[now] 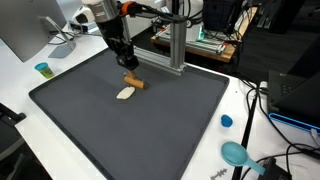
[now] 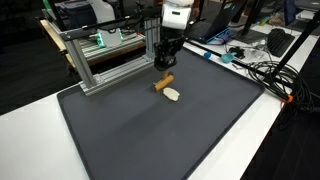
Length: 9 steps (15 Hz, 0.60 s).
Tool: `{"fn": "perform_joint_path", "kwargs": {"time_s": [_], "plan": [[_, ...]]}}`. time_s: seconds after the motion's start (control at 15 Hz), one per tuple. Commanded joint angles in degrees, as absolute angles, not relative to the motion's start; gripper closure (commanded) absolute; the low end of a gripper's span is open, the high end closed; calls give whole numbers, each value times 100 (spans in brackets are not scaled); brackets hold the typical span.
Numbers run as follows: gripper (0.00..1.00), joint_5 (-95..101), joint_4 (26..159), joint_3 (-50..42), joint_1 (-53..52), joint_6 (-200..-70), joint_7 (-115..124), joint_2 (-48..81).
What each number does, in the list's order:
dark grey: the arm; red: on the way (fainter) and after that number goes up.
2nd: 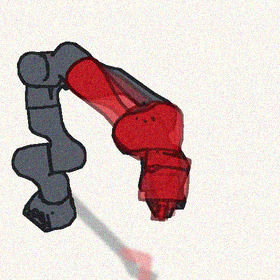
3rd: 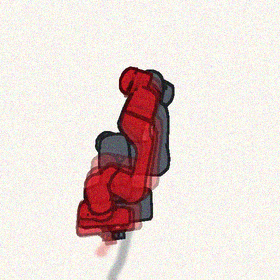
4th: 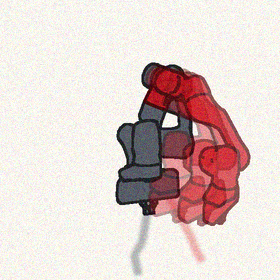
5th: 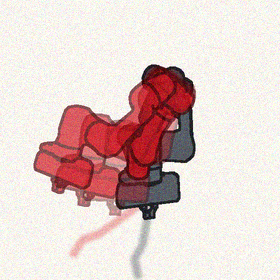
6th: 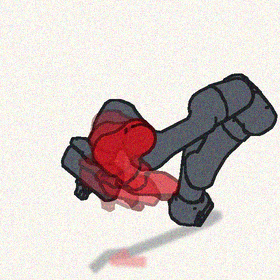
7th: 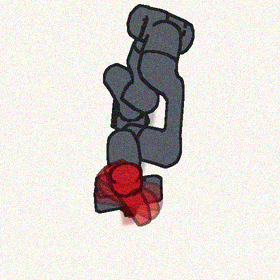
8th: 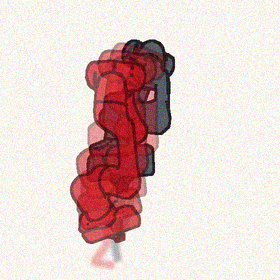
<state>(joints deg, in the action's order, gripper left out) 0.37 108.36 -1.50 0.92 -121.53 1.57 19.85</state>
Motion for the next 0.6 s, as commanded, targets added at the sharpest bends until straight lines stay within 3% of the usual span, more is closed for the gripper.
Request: {"fn": "perform_joint_path", "kwargs": {"time_s": [0.0, 0.53], "plan": [[78, -508, 11019, -87, 369, -12579, -376, 1258], [78, -82, 10152, 58, 343, -12401, -2574, 1330]]}}
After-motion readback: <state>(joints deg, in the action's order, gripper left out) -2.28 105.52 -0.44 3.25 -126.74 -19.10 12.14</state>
